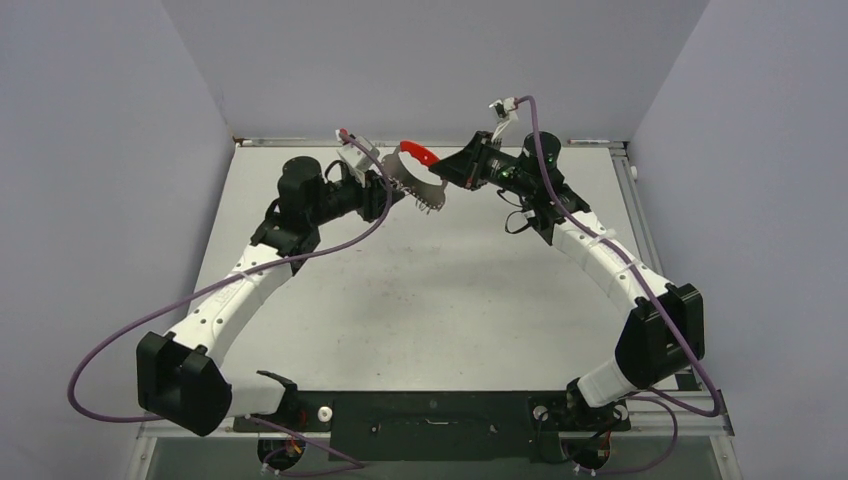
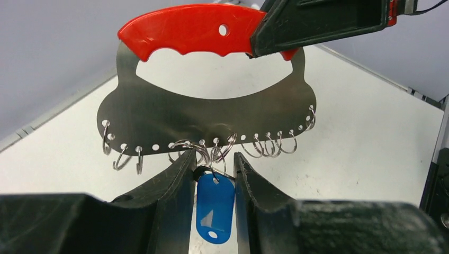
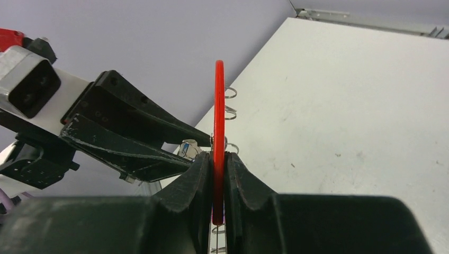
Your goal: Remove the keys from the keyring
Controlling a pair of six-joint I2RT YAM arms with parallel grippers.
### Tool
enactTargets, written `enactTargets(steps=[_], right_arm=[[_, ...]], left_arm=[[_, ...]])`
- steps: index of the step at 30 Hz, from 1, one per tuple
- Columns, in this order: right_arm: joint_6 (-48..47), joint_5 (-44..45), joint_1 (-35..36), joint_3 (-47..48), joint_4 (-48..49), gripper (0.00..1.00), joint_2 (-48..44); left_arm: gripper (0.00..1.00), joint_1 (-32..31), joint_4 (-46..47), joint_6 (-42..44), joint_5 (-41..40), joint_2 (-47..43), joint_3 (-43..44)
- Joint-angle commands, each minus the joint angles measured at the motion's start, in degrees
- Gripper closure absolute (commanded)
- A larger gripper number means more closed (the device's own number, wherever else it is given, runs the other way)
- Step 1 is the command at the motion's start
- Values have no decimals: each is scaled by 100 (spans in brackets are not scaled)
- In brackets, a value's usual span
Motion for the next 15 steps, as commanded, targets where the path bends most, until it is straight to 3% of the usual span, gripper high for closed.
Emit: enactTargets(steps=[1, 6, 9, 15], right_arm=[[342, -319, -195, -291, 984, 94, -243], [359, -902, -453, -677, 1304, 74, -180], [158, -1103, -583, -838, 1296, 54, -268], [-687, -1397, -798, -740, 899, 31, -533]], left_arm=[[100, -139, -968, 524, -321, 97, 693], [100, -178, -1533, 1242, -244, 395, 1385], [100, -208, -2040, 1675, -52, 624, 1824], [100, -211, -2661, 2222, 284, 884, 2358]])
